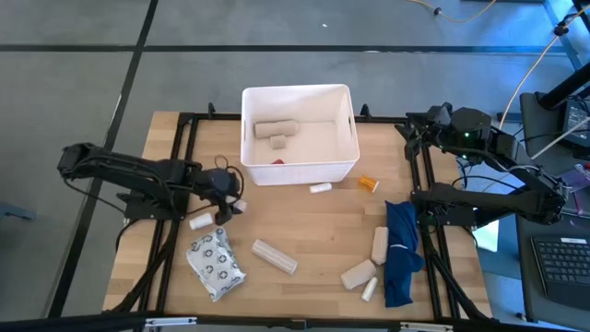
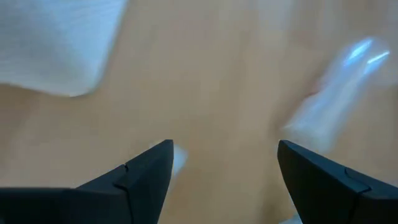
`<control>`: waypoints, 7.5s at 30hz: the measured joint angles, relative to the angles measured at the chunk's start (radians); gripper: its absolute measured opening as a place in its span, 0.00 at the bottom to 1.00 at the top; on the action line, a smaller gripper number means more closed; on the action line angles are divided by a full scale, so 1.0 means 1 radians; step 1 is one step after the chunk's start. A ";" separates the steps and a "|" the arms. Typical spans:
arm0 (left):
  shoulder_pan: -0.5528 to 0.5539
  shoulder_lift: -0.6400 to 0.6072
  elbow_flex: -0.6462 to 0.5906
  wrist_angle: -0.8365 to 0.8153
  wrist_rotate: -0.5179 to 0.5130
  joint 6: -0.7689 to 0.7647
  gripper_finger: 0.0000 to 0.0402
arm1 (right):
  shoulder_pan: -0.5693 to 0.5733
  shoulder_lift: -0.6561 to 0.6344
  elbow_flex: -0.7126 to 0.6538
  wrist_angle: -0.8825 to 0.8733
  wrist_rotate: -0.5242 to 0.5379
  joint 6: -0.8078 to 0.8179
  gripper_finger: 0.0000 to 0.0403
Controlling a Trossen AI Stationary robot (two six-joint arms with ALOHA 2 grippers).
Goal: Pick & place medical supplies in basket/bin
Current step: Put the transparent pill bottle into the white bin, then put the orange pill bottle into the white bin
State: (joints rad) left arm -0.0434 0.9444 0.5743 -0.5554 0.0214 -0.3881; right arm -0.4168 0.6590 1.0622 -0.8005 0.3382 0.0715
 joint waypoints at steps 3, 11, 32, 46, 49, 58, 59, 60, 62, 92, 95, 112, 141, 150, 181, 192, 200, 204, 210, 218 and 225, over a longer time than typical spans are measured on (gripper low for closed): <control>-0.022 0.026 0.000 -0.096 -0.075 0.082 0.69 | 0.000 0.000 0.000 0.000 0.000 -0.001 0.60; -0.040 0.177 0.000 -0.069 -0.231 0.276 0.69 | 0.000 0.000 0.000 0.001 0.001 0.002 0.60; -0.033 0.397 0.000 0.008 -0.160 0.305 0.49 | 0.000 0.000 0.000 0.002 0.001 0.026 0.60; -0.033 0.395 0.265 -0.284 -0.100 0.267 0.38 | 0.000 0.000 0.000 0.002 0.001 0.023 0.60; -0.034 0.389 0.409 -0.398 -0.090 0.238 0.38 | 0.000 0.000 0.000 0.002 0.001 0.021 0.60; 0.046 0.383 0.831 -0.429 -0.165 0.215 0.40 | 0.000 0.000 0.000 0.002 0.001 0.001 0.60; 0.061 0.383 0.866 -0.416 -0.159 0.214 0.40 | 0.000 0.000 0.000 0.002 0.001 0.002 0.60; 0.076 0.382 0.896 -0.396 -0.163 0.215 0.40 | 0.000 0.000 0.000 0.002 0.001 0.002 0.60; 0.117 0.383 0.942 -0.348 -0.181 0.233 0.39 | 0.000 0.000 0.000 0.002 0.001 0.000 0.60; 0.530 1.320 1.388 0.050 -0.023 0.701 0.38 | 0.000 0.042 -0.001 0.000 0.000 0.085 0.60; 0.530 1.359 1.404 0.030 -0.027 0.724 0.39 | 0.000 0.045 -0.001 0.000 0.001 0.090 0.60; 0.519 1.431 1.403 0.090 -0.137 0.742 0.41 | 0.000 0.108 -0.001 -0.003 0.000 0.130 0.60; 0.511 1.184 1.402 0.085 -0.247 0.741 0.50 | 0.016 0.191 -0.004 -0.375 -0.228 0.334 0.60; 0.462 0.883 1.403 0.014 -0.182 0.670 0.50 | 0.017 0.333 -0.201 -0.204 -0.332 0.180 0.60; 0.404 0.695 1.380 -0.251 -0.187 0.581 0.49 | 0.050 0.663 -0.367 0.116 -0.340 0.023 0.60; 0.404 0.695 1.380 -0.261 -0.188 0.582 0.49 | 0.050 0.558 -0.379 0.035 -0.334 0.056 0.60; 0.404 0.695 1.380 -0.261 -0.187 0.584 0.49 | 0.050 0.590 -0.375 0.070 -0.333 0.058 0.60; 0.404 0.695 1.380 -0.261 -0.186 0.584 0.49 | 0.050 0.641 -0.375 0.078 -0.333 0.057 0.60; 0.404 0.695 1.380 -0.261 -0.184 0.582 0.49 | 0.050 0.730 -0.375 0.079 -0.333 0.077 0.60; 0.404 0.695 1.380 -0.261 -0.184 0.581 0.49 | 0.050 0.782 -0.373 0.100 -0.332 0.077 0.48; 0.404 0.695 1.380 -0.261 -0.184 0.581 0.49 | 0.050 0.759 -0.373 0.096 -0.369 0.082 0.37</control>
State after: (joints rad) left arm 0.3607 1.6394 1.9541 -0.8165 -0.1631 0.1932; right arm -0.3672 1.4184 0.6891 -0.7042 -0.0313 0.1531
